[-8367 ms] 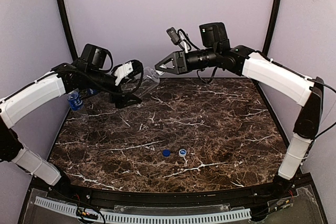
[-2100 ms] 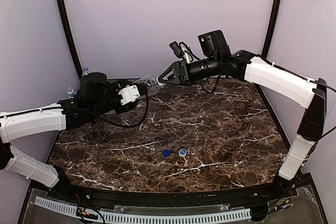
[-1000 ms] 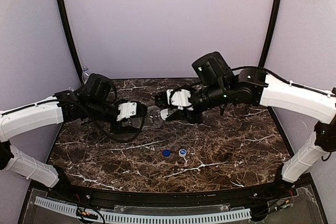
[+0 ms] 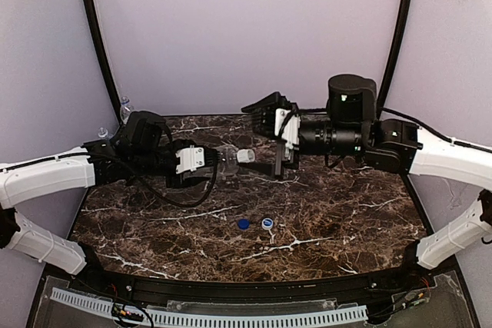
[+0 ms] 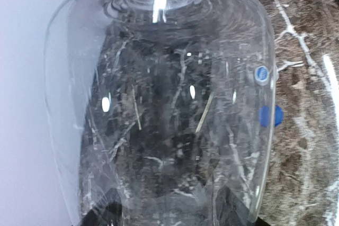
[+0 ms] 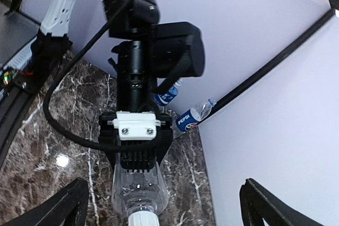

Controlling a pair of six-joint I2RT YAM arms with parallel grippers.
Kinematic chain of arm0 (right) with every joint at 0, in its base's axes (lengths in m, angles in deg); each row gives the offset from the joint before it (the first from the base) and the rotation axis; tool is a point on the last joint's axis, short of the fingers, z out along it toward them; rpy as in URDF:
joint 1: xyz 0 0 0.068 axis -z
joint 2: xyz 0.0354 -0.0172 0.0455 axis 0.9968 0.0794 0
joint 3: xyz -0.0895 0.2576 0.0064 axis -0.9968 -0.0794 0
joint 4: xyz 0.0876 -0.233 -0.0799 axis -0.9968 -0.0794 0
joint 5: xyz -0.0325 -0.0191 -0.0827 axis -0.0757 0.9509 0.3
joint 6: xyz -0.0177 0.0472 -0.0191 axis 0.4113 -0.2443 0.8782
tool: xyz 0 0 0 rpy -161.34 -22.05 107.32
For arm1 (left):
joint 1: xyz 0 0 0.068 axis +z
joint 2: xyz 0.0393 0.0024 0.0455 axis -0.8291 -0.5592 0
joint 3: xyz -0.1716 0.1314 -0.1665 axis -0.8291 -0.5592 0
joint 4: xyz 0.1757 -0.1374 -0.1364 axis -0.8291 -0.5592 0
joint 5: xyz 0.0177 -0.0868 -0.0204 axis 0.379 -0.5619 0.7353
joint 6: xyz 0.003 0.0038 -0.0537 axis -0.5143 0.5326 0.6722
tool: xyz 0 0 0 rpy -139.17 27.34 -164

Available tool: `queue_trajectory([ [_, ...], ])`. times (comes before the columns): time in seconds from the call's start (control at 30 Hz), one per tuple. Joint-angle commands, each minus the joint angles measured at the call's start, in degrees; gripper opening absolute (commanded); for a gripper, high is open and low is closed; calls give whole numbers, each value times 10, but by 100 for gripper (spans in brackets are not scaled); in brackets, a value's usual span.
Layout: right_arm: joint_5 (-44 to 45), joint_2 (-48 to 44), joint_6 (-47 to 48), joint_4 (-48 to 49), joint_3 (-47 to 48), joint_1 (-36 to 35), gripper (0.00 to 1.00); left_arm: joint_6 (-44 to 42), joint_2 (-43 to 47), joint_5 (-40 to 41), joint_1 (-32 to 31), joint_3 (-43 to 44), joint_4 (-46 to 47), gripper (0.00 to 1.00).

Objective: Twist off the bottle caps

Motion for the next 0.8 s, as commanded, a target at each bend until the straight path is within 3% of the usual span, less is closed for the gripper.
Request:
queue_trajectory([
  [0.0, -84, 5, -353, -8, 56, 81, 99, -53, 7, 152, 0, -39, 176, 33],
  [0.07, -93, 33, -499, -22, 88, 124, 98, -86, 7, 174, -1, -54, 240, 33],
  [0.13, -94, 69, -618, -51, 122, 153, 88, -112, 10, 184, -1, -62, 285, 33],
  [0.23, -69, 116, -697, -114, 169, 160, 76, -142, 10, 194, -1, -65, 322, 32],
  [0.47, -126, 172, -720, -151, 208, 160, 78, -151, 11, 196, -1, -63, 305, 32],
  [0.6, -144, 182, -715, -152, 211, 160, 61, -148, 9, 195, -1, -58, 299, 32],
  [0.77, -157, 197, -712, -168, 217, 160, 47, -147, 5, 196, -1, -55, 298, 32],
])
